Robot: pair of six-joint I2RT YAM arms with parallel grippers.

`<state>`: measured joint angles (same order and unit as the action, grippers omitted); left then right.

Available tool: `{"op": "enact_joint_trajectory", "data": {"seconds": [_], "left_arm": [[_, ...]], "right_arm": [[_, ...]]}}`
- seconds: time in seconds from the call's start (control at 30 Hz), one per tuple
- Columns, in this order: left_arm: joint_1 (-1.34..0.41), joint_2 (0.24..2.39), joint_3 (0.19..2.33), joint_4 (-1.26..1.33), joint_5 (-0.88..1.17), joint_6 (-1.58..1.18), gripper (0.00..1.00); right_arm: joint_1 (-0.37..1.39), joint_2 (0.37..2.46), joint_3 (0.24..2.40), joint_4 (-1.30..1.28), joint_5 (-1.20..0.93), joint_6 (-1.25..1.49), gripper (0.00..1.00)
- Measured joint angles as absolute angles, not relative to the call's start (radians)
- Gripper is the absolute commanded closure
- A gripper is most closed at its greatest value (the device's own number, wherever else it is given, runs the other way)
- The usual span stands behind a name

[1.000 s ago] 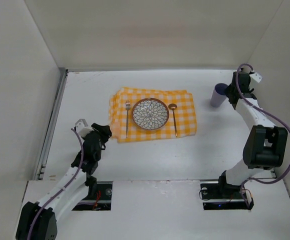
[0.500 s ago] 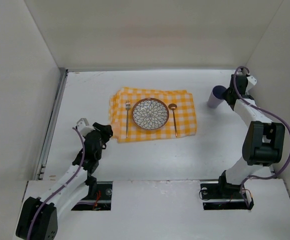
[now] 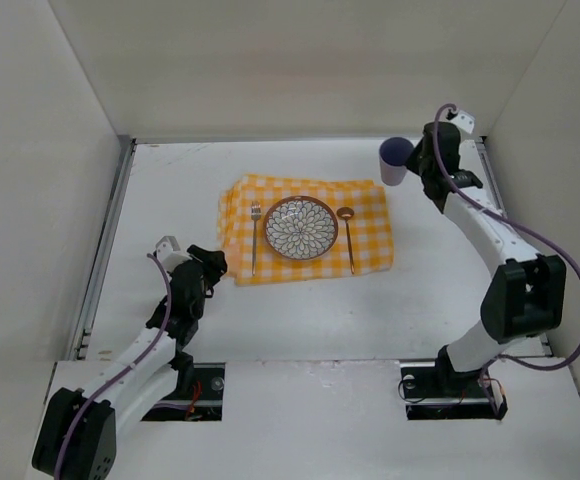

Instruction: Set the dinner table for one person

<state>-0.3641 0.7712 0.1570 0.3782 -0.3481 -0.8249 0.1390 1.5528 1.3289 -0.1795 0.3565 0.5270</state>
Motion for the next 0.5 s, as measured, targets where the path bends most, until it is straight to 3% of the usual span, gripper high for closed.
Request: {"op": "enact_joint_trajectory", "data": {"seconds": [0.5], "left_arm": [[-0.352,0.767,0.157,0.379,-0.343,-0.828,0.55]], "right_arm": [[0.218,1.761,1.352,-0.168,0.220,0.574,0.80]]}}
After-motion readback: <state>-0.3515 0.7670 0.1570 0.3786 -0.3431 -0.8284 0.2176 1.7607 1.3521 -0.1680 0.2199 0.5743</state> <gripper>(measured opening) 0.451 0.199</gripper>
